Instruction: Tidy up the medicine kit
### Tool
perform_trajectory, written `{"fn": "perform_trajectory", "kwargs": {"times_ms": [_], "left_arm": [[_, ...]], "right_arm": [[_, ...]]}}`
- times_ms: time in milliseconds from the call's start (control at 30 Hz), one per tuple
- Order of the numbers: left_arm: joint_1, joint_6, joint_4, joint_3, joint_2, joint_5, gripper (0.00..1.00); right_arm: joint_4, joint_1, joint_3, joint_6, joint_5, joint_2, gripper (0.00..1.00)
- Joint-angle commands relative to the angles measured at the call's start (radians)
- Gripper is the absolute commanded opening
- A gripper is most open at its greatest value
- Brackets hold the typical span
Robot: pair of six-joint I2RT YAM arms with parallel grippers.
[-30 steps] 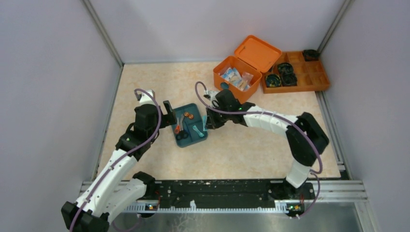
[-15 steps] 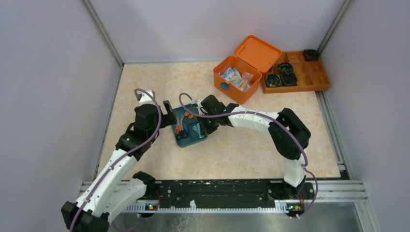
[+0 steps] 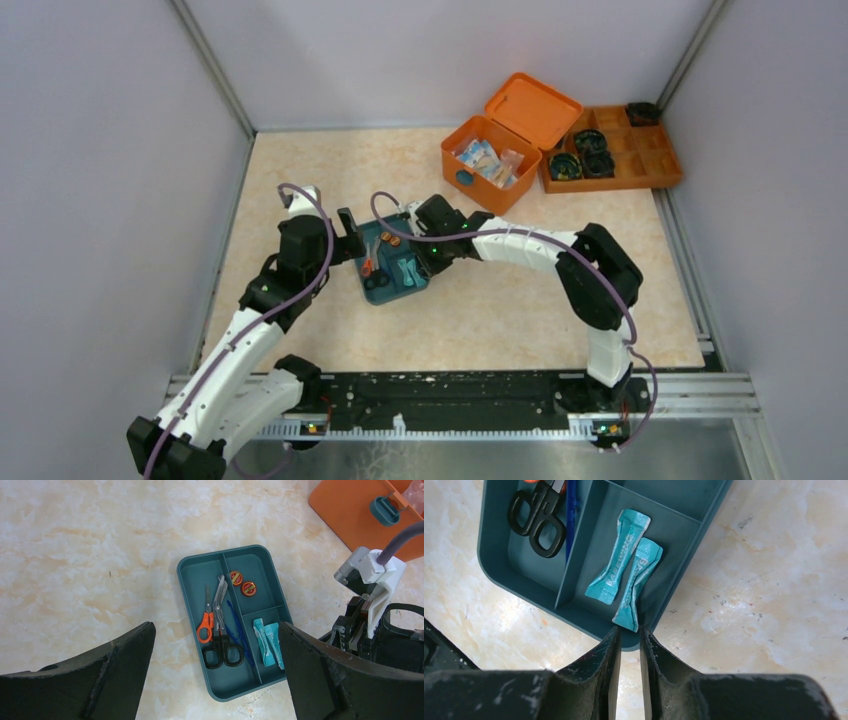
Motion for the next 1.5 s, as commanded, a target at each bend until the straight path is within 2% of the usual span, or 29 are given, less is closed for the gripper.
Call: {"fn": "perform_trajectory", "kwargs": {"times_ms": [0, 367, 600, 700, 800, 900, 1000, 1300, 1467], "left_arm": [[0.005, 0.003, 0.002, -0.003, 0.002, -0.011, 0.99], [0.004, 0.009, 0.003, 0.0, 0.02, -0.008, 0.99], [0.004, 0.016, 0.009, 0.0, 0.031, -0.008, 0.99], [0.004, 0.016, 0.009, 0.004, 0.046, -0.007, 0.99], [0.006, 0.016, 0.014, 0.005, 0.053, -0.004, 0.99], [0.006, 0.016, 0.018, 0.005, 0.055, 0.005, 0.99], [0.007, 0.018, 0.017, 0.003, 0.054, 0.009, 0.99], [0.006, 0.021, 0.014, 0.003, 0.055, 0.01, 0.99], [0.006, 0.022, 0.015, 0.003, 0.057, 0.012, 0.99]], "right_arm": [[0.006, 0.003, 0.037, -0.013, 0.056, -0.022, 0.21], [0.089, -0.022, -0.112, 0.004, 0.219, -0.254, 0.21], [0.096, -0.236, -0.174, 0.03, 0.203, -0.486, 0.22], [0.062, -0.317, -0.181, 0.064, 0.274, -0.539, 0.26], [0.052, -0.405, -0.181, 0.126, 0.256, -0.551, 0.29], [0.02, -0.447, -0.123, 0.159, 0.265, -0.506, 0.29], [-0.032, -0.449, -0.001, 0.134, 0.242, -0.392, 0.29], [-0.204, -0.485, 0.452, -0.062, 0.244, -0.017, 0.29], [-0.395, -0.512, 0.713, -0.156, 0.246, 0.172, 0.22]]}}
